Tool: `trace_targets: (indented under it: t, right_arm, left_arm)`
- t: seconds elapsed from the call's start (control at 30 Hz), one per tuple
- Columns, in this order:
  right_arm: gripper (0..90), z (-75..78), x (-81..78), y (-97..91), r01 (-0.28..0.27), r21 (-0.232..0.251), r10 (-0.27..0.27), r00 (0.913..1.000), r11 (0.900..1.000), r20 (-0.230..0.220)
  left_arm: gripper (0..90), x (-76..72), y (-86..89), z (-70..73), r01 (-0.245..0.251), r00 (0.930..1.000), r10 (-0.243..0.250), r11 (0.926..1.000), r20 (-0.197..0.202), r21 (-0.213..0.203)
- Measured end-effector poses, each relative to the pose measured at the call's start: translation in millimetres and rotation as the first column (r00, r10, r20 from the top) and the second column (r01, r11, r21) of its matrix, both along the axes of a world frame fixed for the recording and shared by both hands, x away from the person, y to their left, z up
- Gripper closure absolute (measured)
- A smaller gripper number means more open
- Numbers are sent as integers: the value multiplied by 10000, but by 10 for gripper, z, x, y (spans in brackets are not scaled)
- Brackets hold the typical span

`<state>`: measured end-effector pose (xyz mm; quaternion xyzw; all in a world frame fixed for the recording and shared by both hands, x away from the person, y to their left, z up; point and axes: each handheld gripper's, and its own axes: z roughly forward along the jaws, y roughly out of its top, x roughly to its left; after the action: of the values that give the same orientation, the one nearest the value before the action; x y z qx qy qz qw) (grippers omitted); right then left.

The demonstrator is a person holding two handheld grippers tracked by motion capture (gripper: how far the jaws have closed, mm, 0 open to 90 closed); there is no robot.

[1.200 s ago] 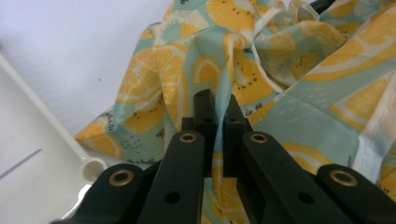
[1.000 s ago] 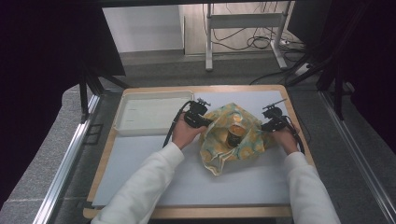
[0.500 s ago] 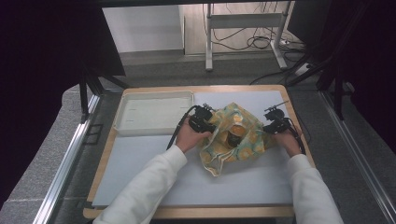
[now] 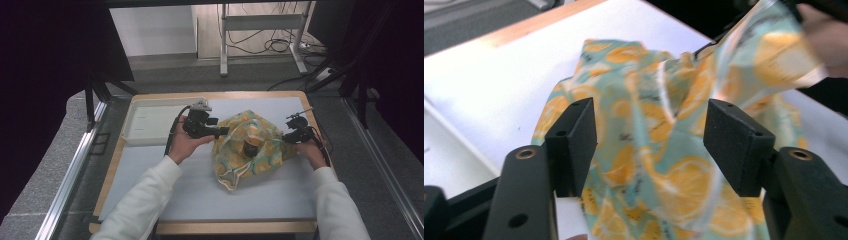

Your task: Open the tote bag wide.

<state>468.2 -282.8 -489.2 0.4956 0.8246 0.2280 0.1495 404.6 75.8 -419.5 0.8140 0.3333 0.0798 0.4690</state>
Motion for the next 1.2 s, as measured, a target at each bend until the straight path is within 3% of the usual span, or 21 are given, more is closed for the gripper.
trace_targets:
  t: [0.17, 0.33, 0.43, 0.53, 0.6, 0.73, 0.93, 1.07, 1.2]
  right_arm:
    - [606, 109, -63, -28, 105, 275, -116, 9992, 9996, 386]
    - [588, 243, -158, -90, 58, 533, -91, 9980, 9986, 622]
    - [581, 288, -198, -129, 75, 554, -111, 9978, 9984, 659]
    - [570, 345, -242, -166, 112, 644, -162, 9968, 9979, 784]
    - [545, 404, -291, -178, 57, 745, -127, 9956, 9972, 931]
    - [462, 571, -420, -151, -300, 695, 216, 9926, 9971, 1195]
    - [338, 740, -575, -45, -1263, 721, 1186, 9876, 9894, 1025]
    - [281, 762, -608, 69, -1819, 898, 1726, 9797, 9792, 1025]
    - [248, 762, -578, 200, -2452, 928, 2357, 9664, 9650, 1026]
  left_arm:
    - [365, -50, -127, -7, 513, 9987, -513, 9983, 23, 261]
    - [368, -85, -267, -85, 1257, 9920, -1262, 9906, 74, 531]
    - [449, -96, -346, -133, 1309, 9911, -1329, 9847, 98, 1151]
    - [613, -86, -398, -174, 1006, 9948, -1016, 9796, -31, 1737]
    - [710, -82, -405, -185, 1084, 9941, -1079, 9786, -122, 1748]
    - [820, -77, -396, -191, 1166, 9932, -1147, 9789, -211, 1680]
    - [853, -89, -391, -194, 1076, 9941, -1043, 9845, -309, 1385]
    - [859, -107, -373, -144, 1135, 9935, -1122, 9847, -170, 1320]
    - [865, -117, -343, -82, 1243, 9922, -1245, 9845, -61, 1235]
